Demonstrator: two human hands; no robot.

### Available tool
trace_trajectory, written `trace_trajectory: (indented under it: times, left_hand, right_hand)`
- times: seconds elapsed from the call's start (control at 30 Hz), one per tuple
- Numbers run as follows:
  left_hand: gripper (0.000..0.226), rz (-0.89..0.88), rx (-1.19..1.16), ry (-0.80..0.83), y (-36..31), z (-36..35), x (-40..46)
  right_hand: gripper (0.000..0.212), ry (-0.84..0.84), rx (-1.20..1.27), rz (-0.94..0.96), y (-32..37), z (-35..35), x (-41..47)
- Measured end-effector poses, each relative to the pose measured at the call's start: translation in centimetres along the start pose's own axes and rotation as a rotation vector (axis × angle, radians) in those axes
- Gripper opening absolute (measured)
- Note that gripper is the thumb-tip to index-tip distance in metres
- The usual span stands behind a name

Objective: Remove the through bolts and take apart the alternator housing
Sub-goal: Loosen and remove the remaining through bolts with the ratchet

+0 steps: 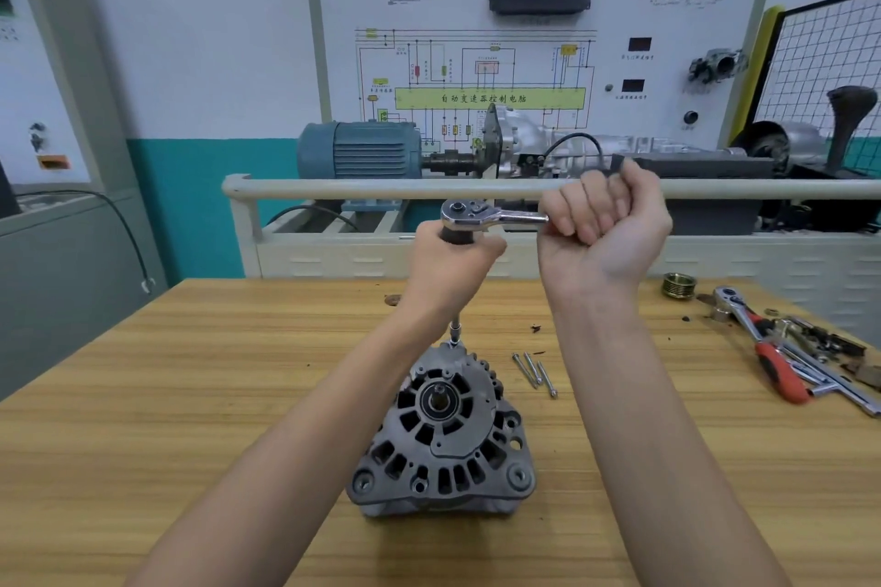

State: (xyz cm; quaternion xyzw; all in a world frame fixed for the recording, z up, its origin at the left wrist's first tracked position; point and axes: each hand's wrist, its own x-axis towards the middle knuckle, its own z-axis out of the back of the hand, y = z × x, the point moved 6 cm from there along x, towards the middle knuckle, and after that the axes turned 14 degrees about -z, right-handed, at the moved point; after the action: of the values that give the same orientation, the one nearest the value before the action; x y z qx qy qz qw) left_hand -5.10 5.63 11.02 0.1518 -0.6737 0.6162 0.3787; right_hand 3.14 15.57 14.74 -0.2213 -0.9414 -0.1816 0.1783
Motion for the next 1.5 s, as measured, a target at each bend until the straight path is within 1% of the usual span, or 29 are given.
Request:
trace_trajectory:
  times: [0.07,0.17,0.2,0.23,0.3,0.37,0.43,0.5,0.53,0.6,0.67,0.7,0.77,0.83,0.87,0.93,1.0,1.07,1.1,1.17,1.23,1.27,1.3,1.37,1.4,1.43,1.5]
  left_hand:
    - [0.04,-0.023,-0.032,0.198,-0.3,0.0,0.1]
    - [0.04,-0.015,-0.153,0.518,-1.2,-0.7,-0.3]
    - [0.042,0.004,-0.189,0.588,-1.4,-1.1,-0.4]
    - [0.043,0.021,-0.211,0.621,-1.5,-1.3,-0.5]
    - [0.046,0.044,-0.236,0.608,-1.4,-1.5,-0.5]
    - [0.052,0.039,-0.215,0.511,-0.9,-1.2,-0.3]
    - [0.055,0.004,-0.14,0.309,-0.6,-0.7,-0.1]
    - [0.051,-0.024,-0.076,0.082,-0.4,-0.4,0.0]
    - [0.051,-0.027,-0.057,-0.004,-0.4,-0.4,-0.1]
    - [0.051,-0.019,-0.026,-0.075,-0.4,-0.7,-0.1]
    - [0.049,-0.006,-0.004,-0.032,-0.3,-0.8,0.0]
    - [0.048,-0.01,-0.008,0.034,-0.4,-0.8,0.1]
    - [0.043,-0.038,-0.077,0.248,-0.7,-0.8,0.1]
    - [0.039,-0.043,-0.164,0.472,-1.1,-0.9,-0.2]
    - [0.038,-0.034,-0.174,0.555,-1.3,-1.0,-0.4]
    - [0.038,-0.024,-0.16,0.633,-1.6,-1.3,-0.5]
    - [0.042,0.0,-0.188,0.62,-1.5,-1.6,-0.5]
    - [0.043,0.017,-0.208,0.534,-1.2,-1.6,-0.4]
    - [0.043,0.014,-0.191,0.461,-1.0,-1.4,-0.3]
    - [0.043,0.004,-0.136,0.249,-0.6,-0.6,0.0]
    - [0.044,0.01,-0.086,0.015,-0.3,-0.1,0.1]
    - [0.047,0.01,-0.07,-0.073,-0.2,0.0,0.1]
    - [0.05,0.005,-0.063,-0.128,-0.3,-0.1,0.0]
    - [0.047,-0.009,-0.044,-0.148,-0.4,-0.1,-0.1]
    - [0.041,-0.018,-0.027,-0.113,-0.4,-0.1,0.0]
    - [0.035,-0.03,-0.019,-0.046,-0.5,0.0,0.1]
    - [0.029,-0.052,-0.051,0.15,-0.7,-0.2,0.2]
  right_hand:
    - [0.055,-0.001,0.02,-0.154,0.0,-0.2,1.9]
    - [0.049,0.03,0.083,-0.468,-1.5,-0.7,4.4]
    - [0.046,0.042,0.096,-0.542,-2.0,-0.8,4.9]
    - [0.045,0.052,0.102,-0.582,-2.3,-0.9,5.2]
    - [0.045,0.066,0.127,-0.572,-2.4,-0.8,5.3]
    - [0.049,0.066,0.179,-0.462,-1.8,-0.2,4.6]
    - [0.053,0.06,0.196,-0.294,-0.9,0.5,3.1]
    - [0.053,0.034,0.148,-0.116,-0.3,1.0,1.1]
    - [0.053,0.014,0.111,-0.042,-0.1,1.0,0.1]
    - [0.055,-0.011,0.056,0.05,0.2,1.0,-0.9]
    - [0.055,-0.01,0.04,0.051,0.6,0.7,-0.7]
    - [0.055,-0.003,0.045,0.014,0.7,0.6,-0.2]
    - [0.055,0.017,0.072,-0.138,0.4,0.2,1.6]
    - [0.051,0.043,0.118,-0.347,-0.7,-0.2,3.3]
    - [0.048,0.06,0.146,-0.444,-1.3,-0.4,4.0]
    - [0.043,0.069,0.165,-0.563,-2.2,-0.6,4.9]
    - [0.042,0.061,0.169,-0.573,-2.4,-0.6,5.2]
    - [0.044,0.045,0.2,-0.487,-1.8,-0.3,4.7]
    - [0.047,0.035,0.213,-0.416,-1.4,0.0,4.2]
    - [0.052,0.024,0.179,-0.233,-0.6,0.6,2.5]
    - [0.057,0.008,0.052,-0.034,-0.2,0.5,0.2]
    - [0.059,0.004,-0.018,0.05,-0.1,0.2,-0.8]
    - [0.061,0.007,-0.072,0.109,-0.1,-0.1,-1.4]
    - [0.061,0.019,-0.106,0.142,0.0,-0.5,-1.6]
    - [0.061,0.025,-0.087,0.117,0.1,-0.5,-1.2]
    - [0.059,0.036,-0.049,0.064,0.2,-0.3,-0.5]
    - [0.056,0.068,0.057,-0.11,0.0,0.0,1.4]
